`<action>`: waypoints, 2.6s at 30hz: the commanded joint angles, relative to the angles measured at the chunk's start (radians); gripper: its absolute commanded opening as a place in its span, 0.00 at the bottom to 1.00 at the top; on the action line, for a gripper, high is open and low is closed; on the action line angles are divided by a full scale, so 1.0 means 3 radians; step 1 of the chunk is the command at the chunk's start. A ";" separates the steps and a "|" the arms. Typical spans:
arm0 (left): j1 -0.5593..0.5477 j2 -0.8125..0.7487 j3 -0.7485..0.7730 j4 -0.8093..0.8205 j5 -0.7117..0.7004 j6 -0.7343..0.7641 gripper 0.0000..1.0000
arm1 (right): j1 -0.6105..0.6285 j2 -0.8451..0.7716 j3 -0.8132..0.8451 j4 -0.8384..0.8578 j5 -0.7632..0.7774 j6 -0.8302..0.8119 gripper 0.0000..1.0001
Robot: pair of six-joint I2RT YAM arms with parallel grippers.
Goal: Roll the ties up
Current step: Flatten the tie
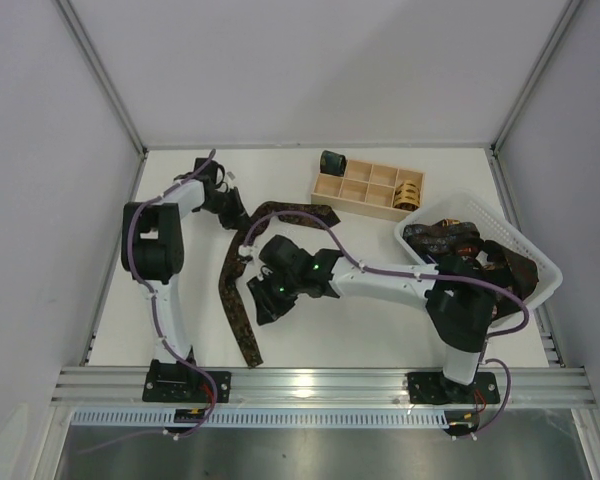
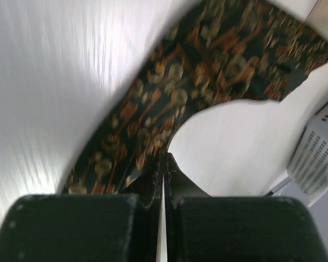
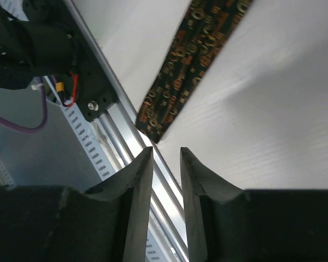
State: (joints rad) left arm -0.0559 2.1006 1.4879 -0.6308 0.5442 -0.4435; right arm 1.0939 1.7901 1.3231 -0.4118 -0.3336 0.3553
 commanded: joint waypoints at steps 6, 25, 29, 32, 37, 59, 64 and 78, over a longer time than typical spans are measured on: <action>0.0017 0.0479 0.0609 -0.0019 0.0006 0.0093 0.01 | 0.0255 0.0725 0.0696 0.0324 -0.0381 -0.0126 0.34; 0.0559 -0.0032 -0.0162 -0.0413 -0.0663 -0.0117 0.00 | 0.0103 0.0860 -0.0079 -0.0084 0.0575 0.0155 0.34; 0.0702 -0.0731 -0.0959 -0.0158 -0.0776 -0.0311 0.00 | -0.0245 0.0441 -0.0554 -0.0217 0.0759 0.0380 0.34; 0.0718 -0.1131 -0.1303 -0.0050 -0.0863 -0.0413 0.01 | -0.0623 0.0216 -0.0882 -0.0340 0.0897 0.0559 0.34; 0.0657 -0.1576 -0.1651 0.0215 -0.0648 -0.0760 0.00 | -0.1343 -0.0219 -0.1291 -0.0529 0.1010 0.0661 0.34; 0.0171 0.0380 0.1068 -0.0004 -0.0024 -0.0092 0.00 | -0.1708 -0.0880 -0.0627 -0.1061 0.1036 0.0370 0.42; 0.0038 0.0816 0.1502 -0.0315 -0.0227 -0.0005 0.00 | -0.1673 -0.0711 -0.0341 -0.1031 0.0928 0.0401 0.43; 0.0902 -0.0476 -0.0332 -0.0296 -0.1425 -0.0511 0.00 | -0.1299 -0.0036 0.0079 -0.0954 0.0775 0.0324 0.44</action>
State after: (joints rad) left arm 0.1200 2.0743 1.4853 -0.7395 0.2356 -0.5705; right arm 0.6899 1.7409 1.2995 -0.7059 -0.0769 0.4686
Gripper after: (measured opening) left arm 0.007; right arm 0.438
